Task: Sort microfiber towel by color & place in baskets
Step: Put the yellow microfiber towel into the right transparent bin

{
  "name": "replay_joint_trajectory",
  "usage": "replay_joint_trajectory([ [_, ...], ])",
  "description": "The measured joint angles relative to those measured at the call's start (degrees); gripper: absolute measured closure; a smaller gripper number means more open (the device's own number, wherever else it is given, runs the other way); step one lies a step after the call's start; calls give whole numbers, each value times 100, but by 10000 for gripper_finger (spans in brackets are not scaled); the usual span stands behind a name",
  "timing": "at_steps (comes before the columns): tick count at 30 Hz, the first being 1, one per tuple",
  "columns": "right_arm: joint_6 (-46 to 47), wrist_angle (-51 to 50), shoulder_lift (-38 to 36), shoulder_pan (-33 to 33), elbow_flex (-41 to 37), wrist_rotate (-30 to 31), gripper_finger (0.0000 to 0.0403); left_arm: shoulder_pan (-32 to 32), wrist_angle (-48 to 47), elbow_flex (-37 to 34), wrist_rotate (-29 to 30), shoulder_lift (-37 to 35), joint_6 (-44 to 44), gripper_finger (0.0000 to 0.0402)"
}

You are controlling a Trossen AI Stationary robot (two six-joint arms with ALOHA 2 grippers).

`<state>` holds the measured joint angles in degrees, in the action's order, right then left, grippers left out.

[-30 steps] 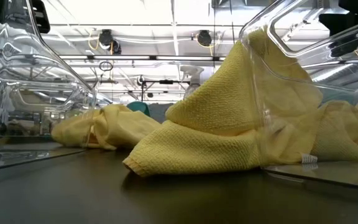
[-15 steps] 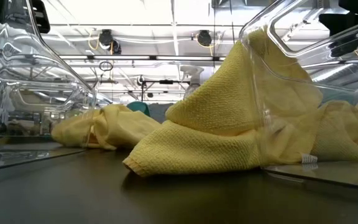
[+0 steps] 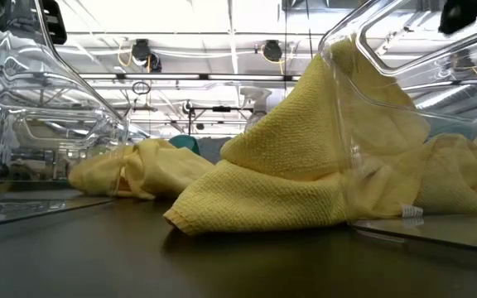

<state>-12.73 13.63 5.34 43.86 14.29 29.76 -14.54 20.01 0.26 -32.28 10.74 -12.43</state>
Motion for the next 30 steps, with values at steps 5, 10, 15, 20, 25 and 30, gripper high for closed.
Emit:
replay_joint_trajectory([
  [5,-462,-227,886,-2,943,-192,204,1,0,-1,-1,-2,0,173],
  [10,-625,-1031,1957,-2,1967,-311,204,0,0,-1,-1,-1,0,173],
  [15,-645,-1798,2861,-2,2748,-290,204,-1,0,1,1,0,0,173],
  [20,-645,-2300,3351,-2,3192,-287,204,1,0,0,-1,0,0,173],
  [25,-670,-2323,3497,-2,3313,-285,204,0,1,0,0,0,-1,173],
  [30,-725,-2299,3490,-2,3313,-282,204,1,1,0,-1,-2,0,173],
])
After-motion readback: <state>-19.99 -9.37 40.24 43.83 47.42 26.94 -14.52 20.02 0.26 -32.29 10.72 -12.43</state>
